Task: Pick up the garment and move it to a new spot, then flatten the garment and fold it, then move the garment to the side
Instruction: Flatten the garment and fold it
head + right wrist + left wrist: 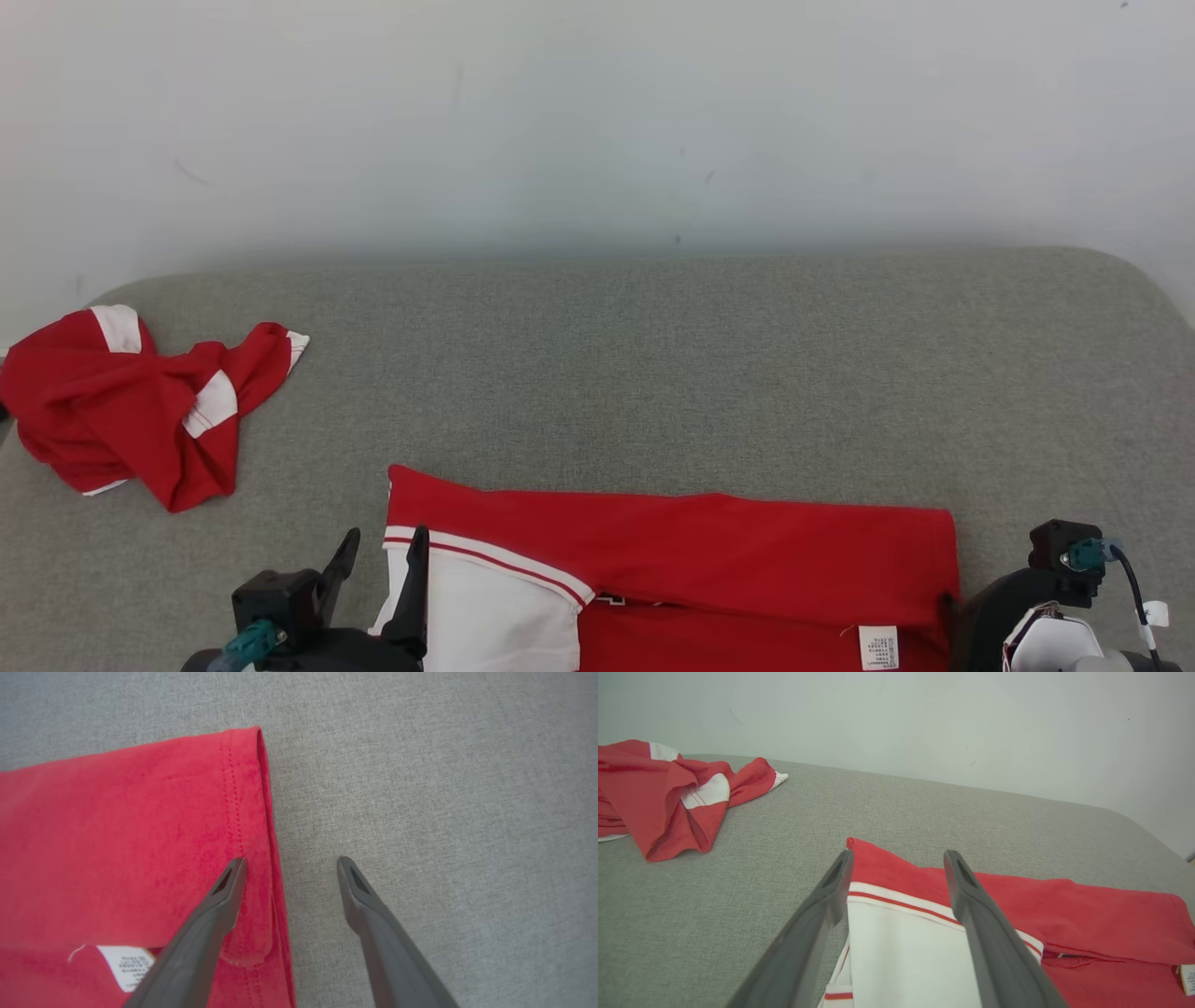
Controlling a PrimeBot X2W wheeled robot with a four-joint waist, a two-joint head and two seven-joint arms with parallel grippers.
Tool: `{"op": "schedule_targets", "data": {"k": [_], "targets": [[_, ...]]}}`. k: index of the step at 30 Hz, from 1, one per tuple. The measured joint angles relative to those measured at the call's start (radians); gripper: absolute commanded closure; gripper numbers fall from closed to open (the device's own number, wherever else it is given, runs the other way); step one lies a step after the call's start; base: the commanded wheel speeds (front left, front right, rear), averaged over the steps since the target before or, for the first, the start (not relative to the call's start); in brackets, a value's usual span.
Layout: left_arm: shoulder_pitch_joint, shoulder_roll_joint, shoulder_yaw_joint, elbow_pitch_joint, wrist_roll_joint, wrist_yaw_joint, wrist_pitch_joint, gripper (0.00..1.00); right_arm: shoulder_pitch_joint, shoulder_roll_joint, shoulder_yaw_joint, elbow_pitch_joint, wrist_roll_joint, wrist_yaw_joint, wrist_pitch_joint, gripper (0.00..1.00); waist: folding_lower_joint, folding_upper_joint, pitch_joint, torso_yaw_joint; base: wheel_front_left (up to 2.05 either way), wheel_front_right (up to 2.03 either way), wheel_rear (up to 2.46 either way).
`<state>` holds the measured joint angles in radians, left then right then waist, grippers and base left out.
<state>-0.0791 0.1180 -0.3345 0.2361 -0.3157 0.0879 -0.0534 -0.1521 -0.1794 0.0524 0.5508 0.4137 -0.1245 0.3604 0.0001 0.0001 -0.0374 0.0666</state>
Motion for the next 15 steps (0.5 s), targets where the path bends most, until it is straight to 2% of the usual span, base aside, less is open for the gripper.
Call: {"op": "schedule_targets", "data": {"k": [3, 7, 9, 10, 11, 12, 14, 15], "targets": [[-0.012, -0.001, -0.003, 0.003, 0.000, 0.000, 0.000, 0.00, 0.000, 0.006, 0.000, 0.015, 0.000, 0.000, 0.004, 0.13, -0.0001, 0.0000, 0.004, 0.007, 0.00, 0.00, 0.00], [-0.012, 0.000, -0.002, 0.008, 0.000, 0.000, 0.000, 0.00, -0.006, 0.024, 0.012, 0.036, -0.001, 0.000, 0.018, 0.17, -0.0001, 0.0000, 0.006, 0.014, 0.00, 0.00, 0.00], [-0.012, -0.001, -0.002, 0.009, 0.000, 0.000, 0.000, 0.00, -0.016, 0.024, 0.012, 0.045, -0.001, 0.000, 0.018, 0.27, -0.0001, -0.0001, 0.007, 0.016, 0.00, 0.00, 0.00], [-0.012, -0.001, -0.002, 0.009, 0.000, 0.000, 0.000, 0.00, -0.022, 0.024, 0.012, 0.051, -0.001, 0.000, 0.018, 0.28, -0.0001, -0.0001, 0.007, 0.017, 0.00, 0.00, 0.00], [-0.012, -0.002, -0.002, 0.010, 0.000, 0.000, 0.000, 0.00, -0.026, 0.025, 0.010, 0.056, -0.001, 0.000, 0.019, 0.35, -0.0001, -0.0001, 0.007, 0.018, 0.00, 0.00, 0.00], [-0.012, -0.002, -0.003, 0.011, 0.000, 0.000, 0.000, 0.00, -0.027, 0.026, 0.007, 0.061, -0.002, 0.000, 0.019, 0.45, -0.0001, -0.0002, 0.007, 0.019, 0.00, 0.00, 0.00], [-0.012, -0.002, -0.003, 0.012, 0.000, 0.000, 0.000, 0.00, -0.028, 0.030, 0.002, 0.067, -0.002, 0.000, 0.019, 0.54, -0.0001, -0.0001, 0.007, 0.021, 0.00, 0.00, 0.00], [-0.012, -0.002, -0.003, 0.012, 0.000, 0.000, 0.000, 0.00, -0.028, 0.030, 0.002, 0.067, -0.002, 0.000, 0.019, 0.63, -0.0001, -0.0001, 0.007, 0.021, 0.00, 0.00, 0.00]]}}
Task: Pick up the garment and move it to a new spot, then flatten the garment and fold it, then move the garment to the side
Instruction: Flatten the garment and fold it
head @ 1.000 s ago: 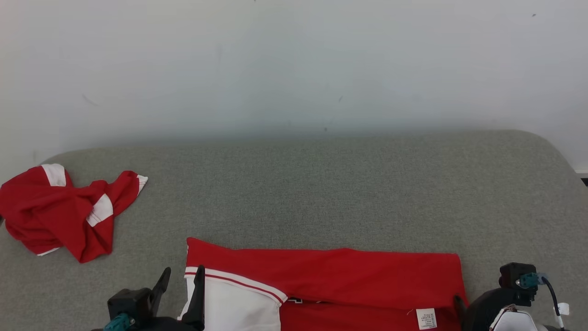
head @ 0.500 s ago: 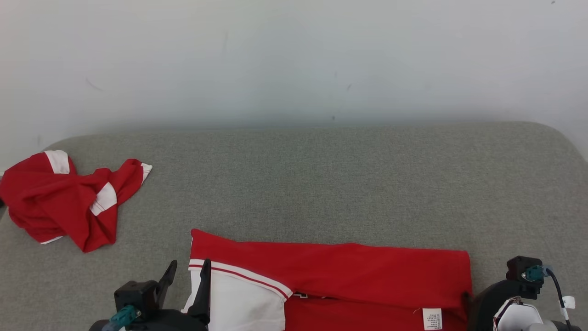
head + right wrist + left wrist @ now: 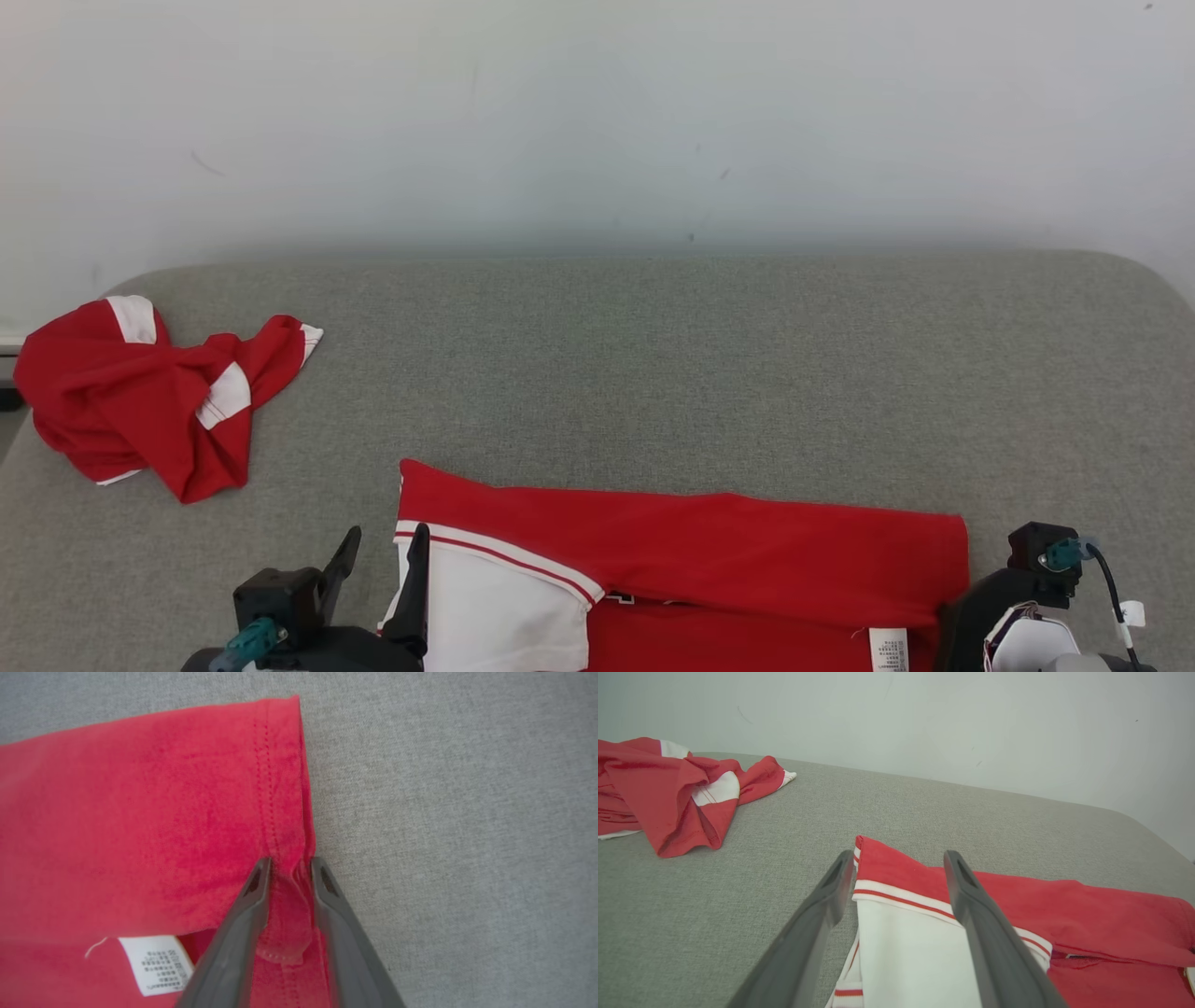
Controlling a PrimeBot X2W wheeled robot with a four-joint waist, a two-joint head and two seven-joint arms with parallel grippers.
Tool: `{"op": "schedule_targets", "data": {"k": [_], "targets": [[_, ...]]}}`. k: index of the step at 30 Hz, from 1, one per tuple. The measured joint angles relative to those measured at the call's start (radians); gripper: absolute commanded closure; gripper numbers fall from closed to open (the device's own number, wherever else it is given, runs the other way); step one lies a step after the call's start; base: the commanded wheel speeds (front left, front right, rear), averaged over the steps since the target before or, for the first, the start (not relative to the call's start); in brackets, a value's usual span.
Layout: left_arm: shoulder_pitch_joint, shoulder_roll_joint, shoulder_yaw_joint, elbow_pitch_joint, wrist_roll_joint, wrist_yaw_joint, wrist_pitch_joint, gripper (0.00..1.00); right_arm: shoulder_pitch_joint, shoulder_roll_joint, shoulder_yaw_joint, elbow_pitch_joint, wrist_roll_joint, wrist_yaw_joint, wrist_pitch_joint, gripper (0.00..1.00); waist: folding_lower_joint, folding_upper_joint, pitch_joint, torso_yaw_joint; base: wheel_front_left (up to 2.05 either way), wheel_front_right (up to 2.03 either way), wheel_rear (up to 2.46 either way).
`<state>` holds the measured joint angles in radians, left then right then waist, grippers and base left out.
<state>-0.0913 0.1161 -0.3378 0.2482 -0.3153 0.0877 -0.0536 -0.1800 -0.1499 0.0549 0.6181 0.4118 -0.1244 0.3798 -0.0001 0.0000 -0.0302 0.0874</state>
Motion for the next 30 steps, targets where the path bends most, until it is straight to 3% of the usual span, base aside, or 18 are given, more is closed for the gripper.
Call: {"op": "schedule_targets", "data": {"k": [3, 17, 30], "targets": [[0.000, -0.001, 0.000, 0.003, 0.000, 0.000, -0.001, 0.00, -0.011, 0.005, -0.008, 0.016, 0.000, 0.000, 0.000, 1.00, 0.0000, 0.0000, 0.000, 0.002, 0.00, 0.00, 0.00], [0.000, 0.003, 0.003, 0.015, 0.000, 0.000, -0.009, 0.00, -0.045, 0.002, -0.078, 0.040, 0.003, 0.000, -0.002, 1.00, 0.0000, 0.0000, -0.009, -0.007, 0.00, 0.00, 0.00], [0.002, 0.019, 0.008, -0.005, 0.000, 0.000, -0.010, 0.00, -0.096, -0.190, -0.265, 0.083, 0.002, 0.000, -0.012, 1.00, 0.0001, 0.0000, 0.001, -0.031, 0.00, 0.00, 0.00]]}}
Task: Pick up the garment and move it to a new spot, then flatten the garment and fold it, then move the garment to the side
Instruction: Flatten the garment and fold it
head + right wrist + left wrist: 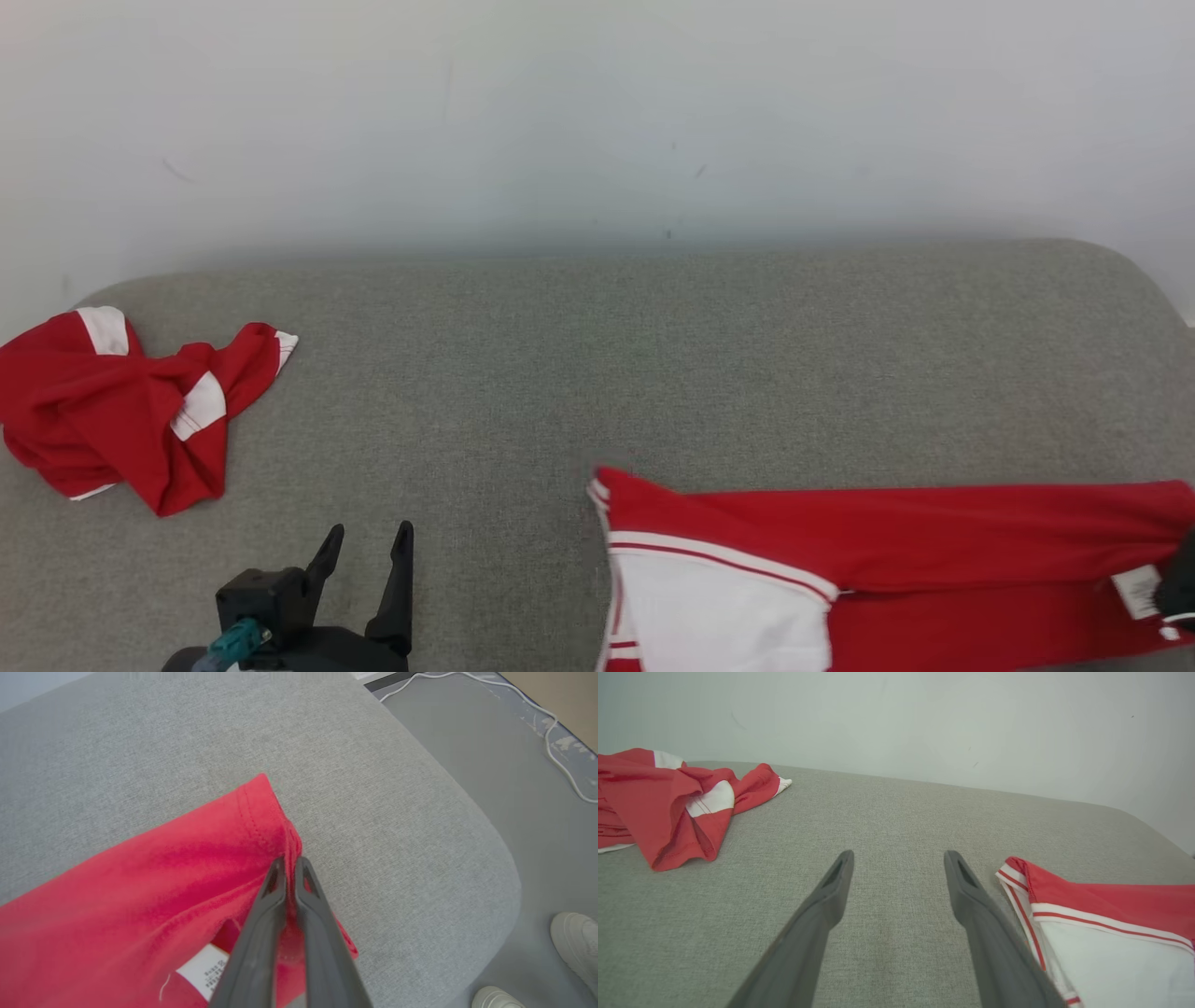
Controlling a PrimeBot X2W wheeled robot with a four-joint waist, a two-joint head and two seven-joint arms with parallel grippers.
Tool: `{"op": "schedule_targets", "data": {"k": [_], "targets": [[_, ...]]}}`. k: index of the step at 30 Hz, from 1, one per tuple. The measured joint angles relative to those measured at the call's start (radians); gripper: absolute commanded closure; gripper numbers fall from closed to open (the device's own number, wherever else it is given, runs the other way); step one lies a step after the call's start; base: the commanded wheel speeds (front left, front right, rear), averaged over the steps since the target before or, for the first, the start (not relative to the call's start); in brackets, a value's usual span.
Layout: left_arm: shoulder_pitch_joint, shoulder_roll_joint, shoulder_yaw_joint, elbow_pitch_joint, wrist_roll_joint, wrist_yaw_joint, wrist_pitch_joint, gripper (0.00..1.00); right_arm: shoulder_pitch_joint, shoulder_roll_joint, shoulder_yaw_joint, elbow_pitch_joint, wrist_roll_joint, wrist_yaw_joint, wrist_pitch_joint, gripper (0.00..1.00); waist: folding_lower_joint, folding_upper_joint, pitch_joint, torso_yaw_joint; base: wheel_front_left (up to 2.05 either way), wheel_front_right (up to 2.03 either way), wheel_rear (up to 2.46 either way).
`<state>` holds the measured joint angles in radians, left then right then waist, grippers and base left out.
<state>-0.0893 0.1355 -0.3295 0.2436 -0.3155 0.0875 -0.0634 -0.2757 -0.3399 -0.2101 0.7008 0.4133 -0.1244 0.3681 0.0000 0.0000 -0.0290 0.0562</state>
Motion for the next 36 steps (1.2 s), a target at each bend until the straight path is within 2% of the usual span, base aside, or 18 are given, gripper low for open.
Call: {"op": "schedule_targets", "data": {"k": [7, 11, 23, 32, 36], "targets": [[0.000, 0.003, -0.006, -0.002, 0.007, 0.000, 0.001, 0.00, 0.025, -0.095, -0.078, -0.002, -0.071, 0.000, -0.026, 1.00, 0.0000, 0.0000, 0.005, -0.012, 0.00, 0.00, 0.00], [0.003, 0.002, -0.006, -0.004, 0.007, 0.000, 0.001, 0.00, 0.022, -0.090, -0.067, -0.040, -0.092, 0.000, -0.026, 1.00, 0.0000, 0.0000, 0.005, -0.023, 0.00, 0.00, 0.00], [0.003, -0.015, -0.014, 0.005, 0.006, 0.000, 0.001, 0.00, 0.066, 0.129, 0.138, -0.220, -0.136, 0.003, 0.011, 1.00, 0.0000, 0.0000, -0.014, -0.063, 0.00, 0.00, 0.00], [0.003, -0.020, -0.029, 0.010, 0.006, -0.001, 0.001, 0.00, 0.050, 0.276, 0.293, -0.283, -0.150, 0.040, 0.062, 1.00, 0.0000, 0.0000, -0.026, -0.071, 0.00, 0.00, 0.00], [-0.001, -0.022, -0.039, 0.024, 0.006, -0.009, 0.003, 0.00, 0.019, 0.300, 0.347, -0.282, -0.154, 0.045, 0.083, 1.00, 0.0000, 0.0000, -0.028, -0.063, 0.00, 0.00, 0.00]]}}
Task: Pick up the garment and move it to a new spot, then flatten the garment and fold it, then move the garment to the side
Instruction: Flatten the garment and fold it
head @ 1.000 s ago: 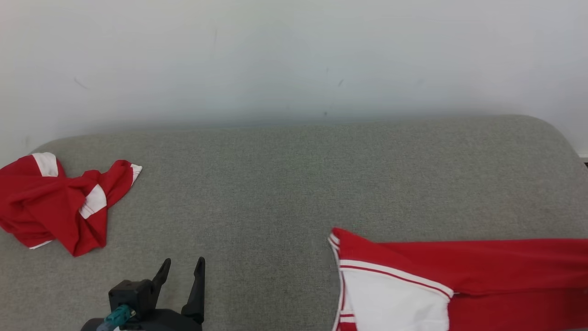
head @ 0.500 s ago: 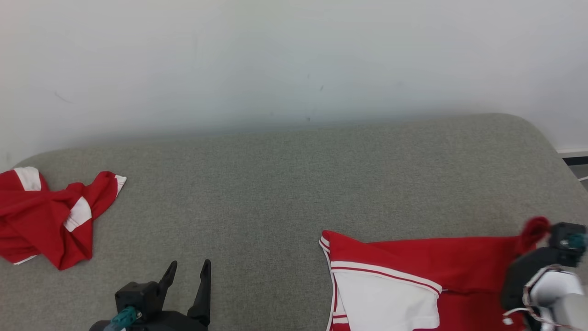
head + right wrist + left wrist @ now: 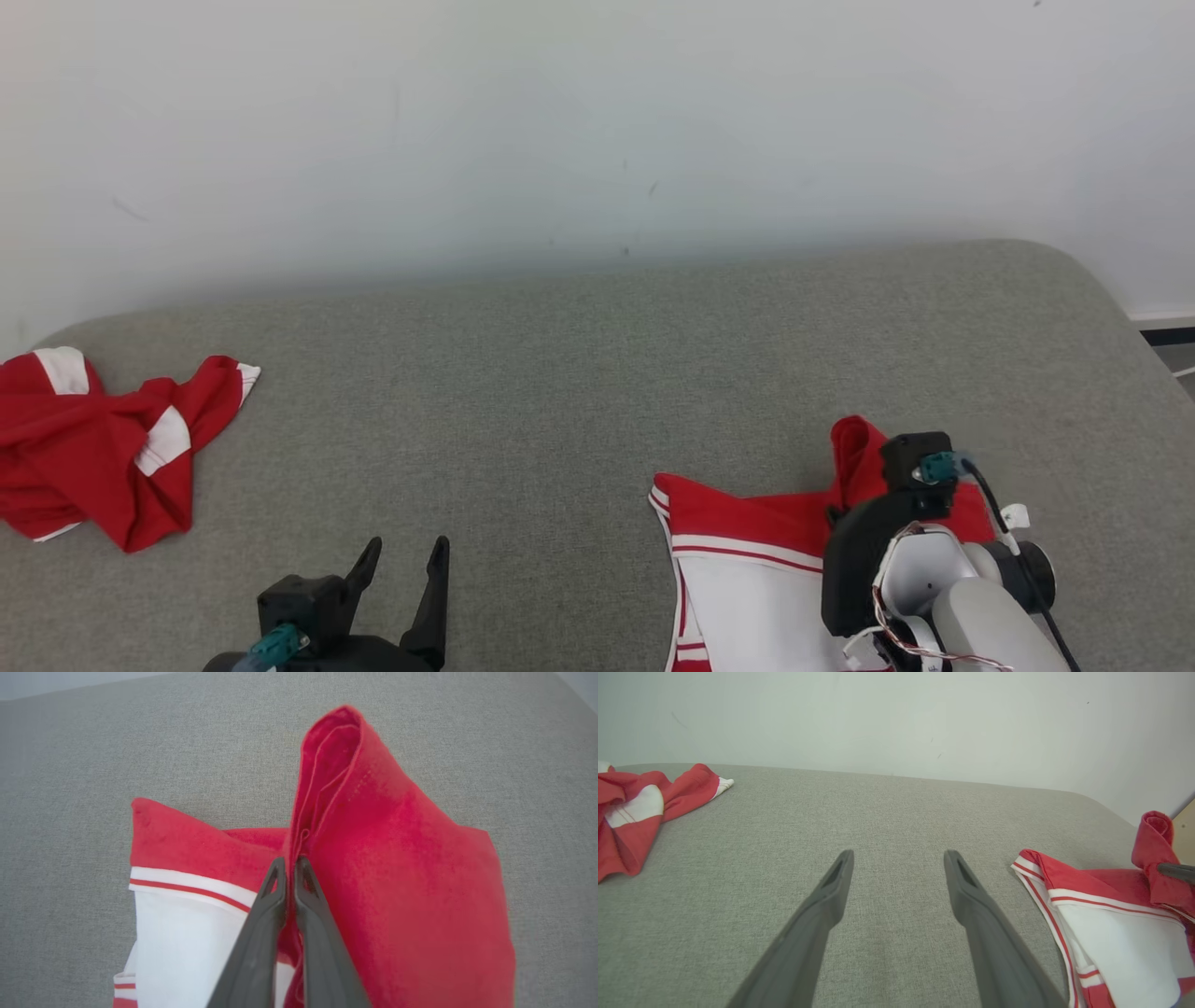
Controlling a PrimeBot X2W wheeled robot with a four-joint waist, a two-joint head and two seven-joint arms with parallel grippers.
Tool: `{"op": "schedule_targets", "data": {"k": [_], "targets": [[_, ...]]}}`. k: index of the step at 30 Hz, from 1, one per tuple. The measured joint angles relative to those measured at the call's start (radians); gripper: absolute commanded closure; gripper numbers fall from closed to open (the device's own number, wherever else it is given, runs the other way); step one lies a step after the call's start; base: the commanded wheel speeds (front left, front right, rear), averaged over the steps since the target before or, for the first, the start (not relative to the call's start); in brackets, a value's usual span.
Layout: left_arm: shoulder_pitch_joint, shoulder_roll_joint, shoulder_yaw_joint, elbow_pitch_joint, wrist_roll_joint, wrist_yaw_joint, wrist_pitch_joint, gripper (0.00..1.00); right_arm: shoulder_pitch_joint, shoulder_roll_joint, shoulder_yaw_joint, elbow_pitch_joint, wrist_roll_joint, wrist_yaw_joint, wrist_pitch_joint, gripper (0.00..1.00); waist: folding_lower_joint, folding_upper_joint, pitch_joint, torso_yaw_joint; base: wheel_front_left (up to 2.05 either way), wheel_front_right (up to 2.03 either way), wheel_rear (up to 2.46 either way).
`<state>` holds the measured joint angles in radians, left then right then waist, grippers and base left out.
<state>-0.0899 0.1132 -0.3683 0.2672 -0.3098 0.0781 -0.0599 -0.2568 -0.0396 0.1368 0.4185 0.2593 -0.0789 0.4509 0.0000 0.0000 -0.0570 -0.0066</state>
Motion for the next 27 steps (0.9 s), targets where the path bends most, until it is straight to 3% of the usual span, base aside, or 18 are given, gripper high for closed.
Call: {"op": "schedule_targets", "data": {"k": [12, 17, 27], "targets": [[-0.022, -0.003, -0.006, 0.012, 0.000, -0.008, 0.007, 0.00, -0.042, -0.010, 0.172, 0.031, 0.015, 0.008, 0.056, 1.00, 0.0000, 0.0000, -0.007, 0.045, 0.00, 0.00, 0.00], [-0.022, -0.005, -0.006, 0.014, 0.000, -0.008, 0.007, 0.00, -0.075, -0.016, 0.366, 0.005, 0.146, -0.018, 0.069, 1.00, 0.0000, 0.0000, -0.013, 0.060, 0.00, 0.00, 0.00], [-0.022, -0.008, -0.006, 0.015, 0.000, -0.008, 0.006, 0.00, -0.095, -0.019, 0.405, 0.036, 0.185, -0.040, 0.074, 1.00, 0.0000, 0.0000, -0.013, 0.074, 0.00, 0.00, 0.00]]}}
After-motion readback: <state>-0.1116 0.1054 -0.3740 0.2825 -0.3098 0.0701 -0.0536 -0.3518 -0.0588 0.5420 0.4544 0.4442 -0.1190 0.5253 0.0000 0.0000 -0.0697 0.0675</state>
